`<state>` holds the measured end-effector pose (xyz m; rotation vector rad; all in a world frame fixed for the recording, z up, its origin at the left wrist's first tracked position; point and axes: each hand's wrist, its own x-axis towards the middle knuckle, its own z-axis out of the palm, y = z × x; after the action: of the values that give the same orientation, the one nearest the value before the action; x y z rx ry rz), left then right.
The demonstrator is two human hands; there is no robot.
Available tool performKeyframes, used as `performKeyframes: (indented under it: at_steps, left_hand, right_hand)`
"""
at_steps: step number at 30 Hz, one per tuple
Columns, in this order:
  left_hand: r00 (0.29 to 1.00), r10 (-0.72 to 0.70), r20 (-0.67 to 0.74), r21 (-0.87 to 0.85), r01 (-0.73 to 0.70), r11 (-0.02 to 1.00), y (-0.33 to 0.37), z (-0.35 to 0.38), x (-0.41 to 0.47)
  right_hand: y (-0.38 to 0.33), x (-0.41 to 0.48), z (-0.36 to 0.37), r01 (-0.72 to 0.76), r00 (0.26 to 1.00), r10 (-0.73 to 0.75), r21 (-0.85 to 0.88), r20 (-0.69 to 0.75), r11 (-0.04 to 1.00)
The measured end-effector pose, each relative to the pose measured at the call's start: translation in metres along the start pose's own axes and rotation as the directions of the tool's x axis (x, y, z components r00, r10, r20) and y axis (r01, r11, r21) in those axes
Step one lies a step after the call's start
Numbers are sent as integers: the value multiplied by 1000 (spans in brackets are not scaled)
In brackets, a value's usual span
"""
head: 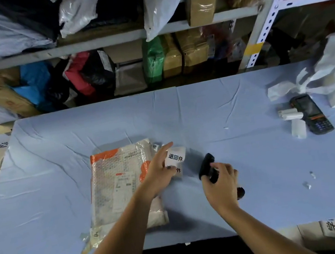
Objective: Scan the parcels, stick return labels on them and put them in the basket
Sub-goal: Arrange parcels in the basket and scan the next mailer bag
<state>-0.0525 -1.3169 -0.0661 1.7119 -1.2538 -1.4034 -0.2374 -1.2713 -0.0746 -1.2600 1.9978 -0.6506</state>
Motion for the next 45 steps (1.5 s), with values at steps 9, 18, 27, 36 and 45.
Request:
performKeyframes:
  at_steps: [9, 18, 27, 36, 45]
  left_hand:
    - [984, 172, -55, 105, -165, 981, 22, -22, -35]
    - [925, 300, -232, 596, -108, 795, 36, -41, -49]
    - [876, 480, 54, 559, -424, 712, 30, -50, -35]
    - [924, 381, -20, 344, -351, 871, 32, -56, -35]
    - [959, 248, -136, 143, -228, 963, 32, -61, -31]
  right_hand:
    - [-65, -3, 17, -74, 936, -88, 433, 342, 898]
    - [-82, -11, 12, -40, 918, -164, 495, 361, 868]
    - [-86, -13, 17, 24, 913, -193, 423, 360, 906]
    - [-87, -6, 26, 185, 910, -276, 292, 311, 939]
    - [-97, -8, 30, 217, 909, -288, 249, 301, 944]
